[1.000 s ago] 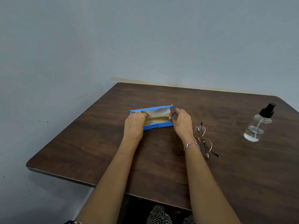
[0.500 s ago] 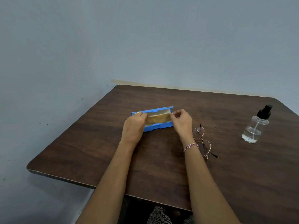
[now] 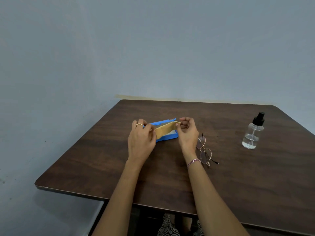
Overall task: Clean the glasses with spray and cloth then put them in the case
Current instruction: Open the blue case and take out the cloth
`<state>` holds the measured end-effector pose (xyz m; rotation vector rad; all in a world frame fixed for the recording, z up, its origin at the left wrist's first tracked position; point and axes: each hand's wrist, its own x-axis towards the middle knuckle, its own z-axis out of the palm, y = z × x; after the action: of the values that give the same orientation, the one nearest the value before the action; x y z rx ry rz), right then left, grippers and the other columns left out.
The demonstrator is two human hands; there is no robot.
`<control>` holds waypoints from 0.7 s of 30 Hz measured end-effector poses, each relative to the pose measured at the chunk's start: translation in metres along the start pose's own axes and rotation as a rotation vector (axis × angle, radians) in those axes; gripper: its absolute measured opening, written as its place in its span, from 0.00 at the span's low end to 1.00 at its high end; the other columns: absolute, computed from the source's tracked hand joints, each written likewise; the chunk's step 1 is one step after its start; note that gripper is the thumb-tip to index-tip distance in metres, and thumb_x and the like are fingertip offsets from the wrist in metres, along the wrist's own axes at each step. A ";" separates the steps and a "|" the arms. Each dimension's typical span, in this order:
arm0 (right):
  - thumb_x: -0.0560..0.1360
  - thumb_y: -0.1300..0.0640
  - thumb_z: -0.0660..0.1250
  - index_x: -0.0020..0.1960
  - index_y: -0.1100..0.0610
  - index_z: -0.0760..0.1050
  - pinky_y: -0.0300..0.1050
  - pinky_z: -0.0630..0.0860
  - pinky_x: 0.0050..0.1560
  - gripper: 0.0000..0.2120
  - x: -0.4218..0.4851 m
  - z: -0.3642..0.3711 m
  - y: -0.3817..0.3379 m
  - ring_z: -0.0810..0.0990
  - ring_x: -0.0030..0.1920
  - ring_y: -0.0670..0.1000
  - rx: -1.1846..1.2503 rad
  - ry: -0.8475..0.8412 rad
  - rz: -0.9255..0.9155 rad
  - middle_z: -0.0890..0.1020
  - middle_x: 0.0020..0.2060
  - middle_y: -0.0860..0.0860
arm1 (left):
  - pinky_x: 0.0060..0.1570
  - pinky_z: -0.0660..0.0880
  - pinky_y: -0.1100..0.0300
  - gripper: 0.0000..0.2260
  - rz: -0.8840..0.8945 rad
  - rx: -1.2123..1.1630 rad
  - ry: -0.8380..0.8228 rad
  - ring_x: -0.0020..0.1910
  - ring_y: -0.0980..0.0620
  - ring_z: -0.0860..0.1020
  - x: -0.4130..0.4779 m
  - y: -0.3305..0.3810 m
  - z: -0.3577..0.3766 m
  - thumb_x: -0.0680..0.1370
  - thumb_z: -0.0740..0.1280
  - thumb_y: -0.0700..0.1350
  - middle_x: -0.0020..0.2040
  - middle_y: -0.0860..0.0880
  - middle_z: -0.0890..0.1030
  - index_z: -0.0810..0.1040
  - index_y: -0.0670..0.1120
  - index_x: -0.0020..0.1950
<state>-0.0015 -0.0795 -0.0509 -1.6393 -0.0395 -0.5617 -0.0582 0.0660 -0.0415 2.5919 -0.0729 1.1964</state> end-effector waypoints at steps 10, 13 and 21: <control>0.75 0.65 0.66 0.57 0.55 0.69 0.34 0.74 0.41 0.13 -0.020 -0.014 -0.005 0.75 0.39 0.41 0.003 -0.014 -0.107 0.75 0.41 0.45 | 0.30 0.73 0.69 0.06 -0.579 -0.821 -0.252 0.28 0.62 0.77 -0.013 0.030 -0.012 0.73 0.68 0.35 0.32 0.50 0.80 0.75 0.46 0.43; 0.74 0.66 0.66 0.57 0.55 0.70 0.36 0.75 0.42 0.14 -0.022 -0.016 -0.003 0.77 0.40 0.38 -0.017 -0.042 -0.121 0.77 0.42 0.47 | 0.28 0.77 0.61 0.10 -0.615 -0.980 -0.386 0.30 0.54 0.78 -0.019 0.029 -0.007 0.72 0.71 0.33 0.31 0.45 0.80 0.76 0.47 0.47; 0.72 0.64 0.70 0.57 0.50 0.72 0.29 0.72 0.45 0.17 -0.027 -0.014 -0.008 0.80 0.43 0.39 -0.011 -0.234 -0.260 0.82 0.39 0.42 | 0.36 0.79 0.63 0.09 -0.794 -1.117 -0.298 0.34 0.57 0.81 -0.023 0.021 -0.001 0.75 0.67 0.31 0.37 0.47 0.82 0.81 0.42 0.51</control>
<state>-0.0323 -0.0834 -0.0528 -1.7159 -0.4272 -0.5633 -0.0779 0.0446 -0.0531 1.5026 0.1683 0.2847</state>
